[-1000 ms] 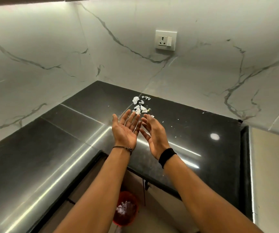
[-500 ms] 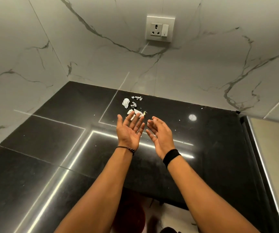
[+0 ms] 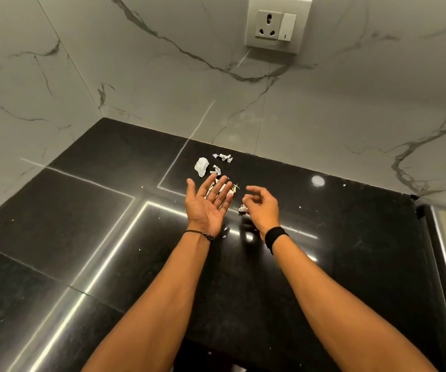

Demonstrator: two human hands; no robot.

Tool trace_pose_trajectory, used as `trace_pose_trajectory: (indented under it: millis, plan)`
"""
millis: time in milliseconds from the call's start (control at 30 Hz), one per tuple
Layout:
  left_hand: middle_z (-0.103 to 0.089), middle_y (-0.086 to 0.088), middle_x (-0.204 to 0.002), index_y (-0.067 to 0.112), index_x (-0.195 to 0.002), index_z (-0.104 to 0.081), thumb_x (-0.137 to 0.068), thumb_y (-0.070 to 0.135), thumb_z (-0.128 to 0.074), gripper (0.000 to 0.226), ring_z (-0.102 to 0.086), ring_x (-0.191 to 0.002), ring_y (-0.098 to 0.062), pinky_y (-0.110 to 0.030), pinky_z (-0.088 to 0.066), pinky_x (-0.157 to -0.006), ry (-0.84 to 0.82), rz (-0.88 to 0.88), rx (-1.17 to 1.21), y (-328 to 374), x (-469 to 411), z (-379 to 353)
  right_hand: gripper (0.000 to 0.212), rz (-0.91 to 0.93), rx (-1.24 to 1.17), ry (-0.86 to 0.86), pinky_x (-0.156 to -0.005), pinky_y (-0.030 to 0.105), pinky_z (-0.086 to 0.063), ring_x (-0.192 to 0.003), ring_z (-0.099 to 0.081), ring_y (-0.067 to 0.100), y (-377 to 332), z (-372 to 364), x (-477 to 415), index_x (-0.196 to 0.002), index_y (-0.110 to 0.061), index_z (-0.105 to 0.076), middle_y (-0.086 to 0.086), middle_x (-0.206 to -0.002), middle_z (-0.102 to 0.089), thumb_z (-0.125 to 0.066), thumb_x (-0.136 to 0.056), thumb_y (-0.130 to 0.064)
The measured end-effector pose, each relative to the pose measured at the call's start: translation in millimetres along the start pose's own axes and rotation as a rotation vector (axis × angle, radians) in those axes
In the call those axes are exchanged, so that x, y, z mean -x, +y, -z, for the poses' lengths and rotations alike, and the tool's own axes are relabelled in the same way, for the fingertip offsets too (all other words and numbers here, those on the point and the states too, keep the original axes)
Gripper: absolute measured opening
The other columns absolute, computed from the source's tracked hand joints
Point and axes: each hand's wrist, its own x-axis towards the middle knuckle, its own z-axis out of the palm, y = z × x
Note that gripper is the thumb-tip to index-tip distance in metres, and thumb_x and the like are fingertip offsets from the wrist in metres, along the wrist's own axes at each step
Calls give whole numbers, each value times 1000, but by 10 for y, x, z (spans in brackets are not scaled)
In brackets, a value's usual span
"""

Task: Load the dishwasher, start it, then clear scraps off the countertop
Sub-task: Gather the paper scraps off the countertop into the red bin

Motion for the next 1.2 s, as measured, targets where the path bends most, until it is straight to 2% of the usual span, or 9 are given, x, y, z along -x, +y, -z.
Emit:
trace_pose_trajectory:
  millis: [133, 267, 367, 567, 667, 833, 967, 1067, 1200]
  plan:
    - [-70, -11, -127, 11, -136, -61, -99, 68, -37, 72, -67, -119, -28, -45, -46, -110, 44, 7, 37, -25, -154, 94, 39, 176, 664, -139, -103, 31, -42, -117, -53, 22, 195, -8, -220, -130, -25, -63, 5, -125, -55, -67, -91, -17]
    - [-70, -11, -127, 11, -136, -60, -99, 67, -37, 72, -66, -119, -28, -44, -48, -109, 45, 19, 52, -30, -272, 161, 24, 264, 899, -174, -89, 30, -39, -110, -53, 28, 395, -51, -248, -115, -21, -72, 4, -113, -58, -61, -95, -18]
    - [-70, -12, -128, 10, -136, -60, -99, 66, -38, 71, -66, -120, -28, -43, -49, -107, 63, 20, 52, -24, -307, 191, 19, 307, 897, -136, -82, 28, -38, -102, -55, 28, 449, -47, -217, -106, -19, -75, 5, -105, -61, -58, -97, -17]
    - [-71, -11, -125, 10, -135, -60, -101, 61, -41, 64, -66, -120, -27, -40, -51, -104, 104, -2, 73, -130, -445, 259, 13, 317, 584, -19, -86, 40, -52, -95, -60, 14, 254, -137, -159, -104, -30, -71, -8, -96, -65, -60, -96, -34]
    - [-72, -10, -124, 10, -135, -61, -103, 58, -39, 61, -65, -122, -26, -39, -51, -103, 124, -24, 96, -197, -514, 264, 13, 399, 430, -62, -86, 33, -52, -92, -59, 6, 35, -224, -100, -105, -27, -70, -12, -95, -66, -65, -95, -32]
    - [-67, -19, -130, 6, -132, -61, -104, 53, -39, 59, -65, -120, -34, -46, -53, -99, 54, 37, 347, -265, -605, 222, 26, 487, 507, -229, -83, 26, -46, -91, -56, 9, -121, -312, -59, -111, -31, -68, -10, -99, -67, -72, -87, -41]
    - [-65, -20, -131, 3, -132, -61, -102, 53, -44, 60, -68, -115, -32, -41, -57, -95, 67, 26, 438, -219, -652, 238, 17, 445, 366, -159, -86, 31, -54, -98, -61, 3, -166, -182, -319, -110, -26, -70, -9, -108, -67, -68, -93, -27]
    - [-66, -20, -130, 2, -135, -60, -99, 54, -51, 64, -67, -117, -34, -44, -52, -104, 90, 35, 456, -186, -685, 281, 25, 396, 535, -176, -92, 35, -54, -103, -60, 7, -125, -102, -647, -114, -27, -68, -6, -113, -66, -69, -91, -18]
    - [-68, -18, -129, 4, -133, -63, -99, 56, -51, 63, -67, -118, -33, -43, -51, -106, 108, 16, 428, -126, -764, 320, 52, 348, 865, -362, -107, 40, -44, -124, -55, 21, -51, -169, -964, -135, -25, -58, 1, -135, -59, -75, -86, -22]
